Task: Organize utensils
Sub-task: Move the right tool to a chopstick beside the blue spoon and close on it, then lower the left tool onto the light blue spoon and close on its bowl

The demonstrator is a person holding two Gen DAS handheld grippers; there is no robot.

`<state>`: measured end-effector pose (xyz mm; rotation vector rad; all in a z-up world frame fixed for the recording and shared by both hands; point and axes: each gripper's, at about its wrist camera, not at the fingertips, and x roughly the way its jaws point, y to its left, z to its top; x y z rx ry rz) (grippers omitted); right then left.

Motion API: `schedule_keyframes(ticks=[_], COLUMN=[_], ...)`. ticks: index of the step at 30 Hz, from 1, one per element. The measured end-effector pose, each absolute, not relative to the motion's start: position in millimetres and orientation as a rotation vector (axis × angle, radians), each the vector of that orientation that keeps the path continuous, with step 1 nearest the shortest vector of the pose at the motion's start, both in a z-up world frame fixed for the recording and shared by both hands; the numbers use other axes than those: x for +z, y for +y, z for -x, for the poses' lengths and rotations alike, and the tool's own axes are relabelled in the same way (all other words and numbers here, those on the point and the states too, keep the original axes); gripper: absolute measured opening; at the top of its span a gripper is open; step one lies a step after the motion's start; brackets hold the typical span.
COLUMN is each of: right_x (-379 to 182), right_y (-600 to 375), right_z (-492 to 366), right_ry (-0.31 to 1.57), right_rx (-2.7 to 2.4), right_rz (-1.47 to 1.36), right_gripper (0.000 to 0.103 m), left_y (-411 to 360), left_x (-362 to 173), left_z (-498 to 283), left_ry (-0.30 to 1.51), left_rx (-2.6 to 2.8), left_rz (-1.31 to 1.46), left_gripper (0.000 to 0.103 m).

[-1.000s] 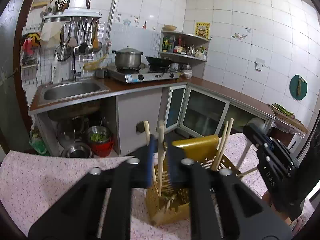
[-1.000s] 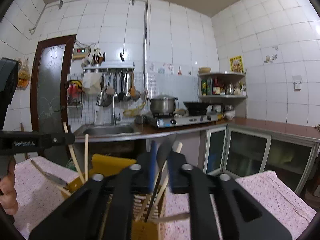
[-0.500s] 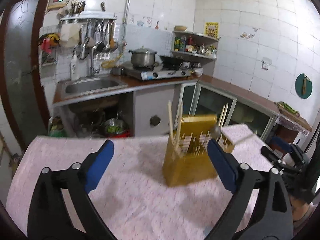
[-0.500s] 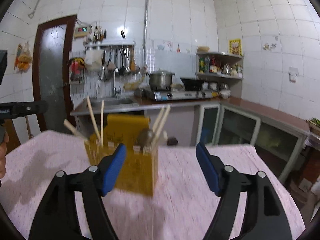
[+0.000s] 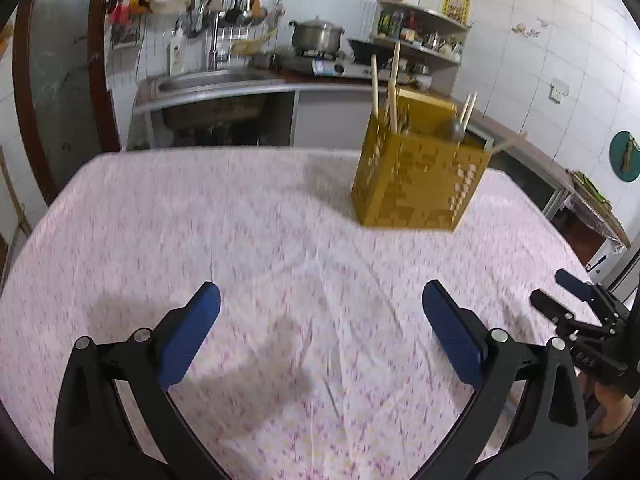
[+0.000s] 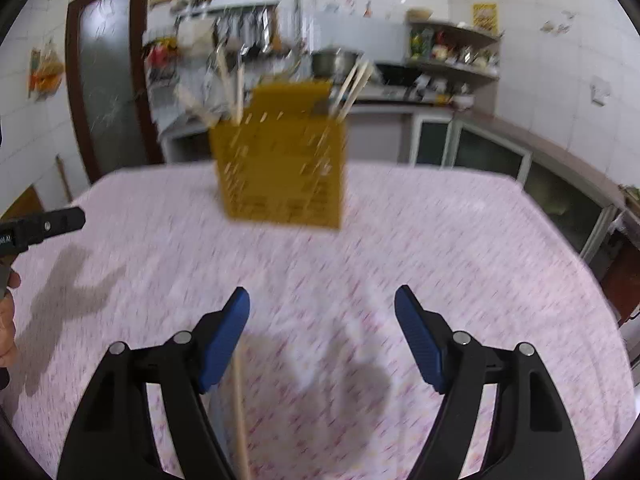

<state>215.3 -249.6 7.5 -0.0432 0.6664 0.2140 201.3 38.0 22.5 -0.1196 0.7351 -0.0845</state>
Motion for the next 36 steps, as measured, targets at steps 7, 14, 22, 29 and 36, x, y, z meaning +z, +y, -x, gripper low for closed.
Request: schedule_keyframes(ticks=[7, 14, 22, 29, 36], right_x=[-24, -31, -30, -36, -35], right_y=[-228, -219, -216, -202, -204], right_z=[-210, -214, -215, -217, -228], right_ry=[0.765, 0.816, 0.834, 0.869, 0.903], right_rx=[0.267, 0.277, 0.302, 0.351, 0.344], right_rz=[0.087, 0.111, 0.103, 0.145, 0.135], right_gripper=[0.065, 0.049, 0.045, 0.032, 0.006], left_y=[31, 33, 30, 26, 17], left_x=[-2, -22, -25, -21, -15], left_z=[-186, -186, -186, -188, -187], left_ry=[0.768, 0.803, 0.817, 0.831, 0.854], left_rx=[-0.080, -0.062, -0.061, -0.045, -0.028], left_rz=[0.120, 0.141, 0.137, 0.130, 0.150], left_gripper=[0.098, 0.098, 0.098, 0.098, 0.098])
